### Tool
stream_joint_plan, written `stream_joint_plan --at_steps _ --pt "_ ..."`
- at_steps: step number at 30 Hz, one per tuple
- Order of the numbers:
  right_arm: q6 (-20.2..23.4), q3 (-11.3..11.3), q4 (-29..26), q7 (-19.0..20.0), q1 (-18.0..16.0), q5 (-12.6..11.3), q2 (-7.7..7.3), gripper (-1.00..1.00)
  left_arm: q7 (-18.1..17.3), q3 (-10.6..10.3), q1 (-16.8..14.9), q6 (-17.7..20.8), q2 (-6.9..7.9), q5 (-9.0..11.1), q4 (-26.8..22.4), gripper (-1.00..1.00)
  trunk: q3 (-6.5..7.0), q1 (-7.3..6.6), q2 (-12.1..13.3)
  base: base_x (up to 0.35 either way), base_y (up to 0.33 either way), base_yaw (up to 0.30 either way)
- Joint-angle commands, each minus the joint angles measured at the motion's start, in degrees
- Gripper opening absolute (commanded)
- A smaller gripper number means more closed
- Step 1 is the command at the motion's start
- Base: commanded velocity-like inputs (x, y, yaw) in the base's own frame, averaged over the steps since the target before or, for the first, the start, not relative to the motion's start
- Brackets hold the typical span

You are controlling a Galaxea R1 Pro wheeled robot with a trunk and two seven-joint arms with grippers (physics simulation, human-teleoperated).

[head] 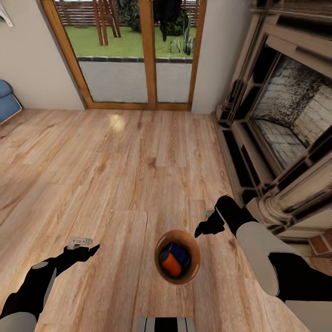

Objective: Put the three can of soda from the living room inside the tash can in the kitchen.

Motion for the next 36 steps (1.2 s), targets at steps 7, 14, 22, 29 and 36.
stream_joint_plan --at_steps 7,14,22,29,36 --pt "0.0 -0.04 -0.24 -0.06 0.75 -0.03 -0.01 1.0 1.26 -0.01 0.0 -0.05 0.0 0.09 1.38 1.0 1.26 -1.54 2.82 0.0 0.0 0.0" --pt "0.0 -0.04 -0.28 0.0 0.91 -0.06 -0.35 1.0 1.55 -0.03 0.0 -0.07 0.0 0.17 1.69 1.0 2.52 -3.08 5.63 0.0 0.0 0.0" --pt "0.0 -0.08 -0.33 0.04 1.84 -0.11 -0.81 1.0 1.62 -0.02 0.0 -0.13 0.0 0.22 1.77 1.0 3.96 -4.84 8.84 0.0 0.0 0.0" --pt "0.0 -0.11 -0.42 0.04 2.89 -0.12 -0.89 1.0 1.27 -0.03 0.0 -0.23 0.0 0.57 1.57 1.0 5.21 -6.38 11.65 0.0 0.0 0.0" --pt "0.0 -0.13 -0.47 0.1 4.1 -0.24 -1.35 1.0 0.57 -0.02 0.01 -1.83 0.01 0.82 1.7 1.0 5.21 -6.38 11.65 -0.025 0.0 0.0"
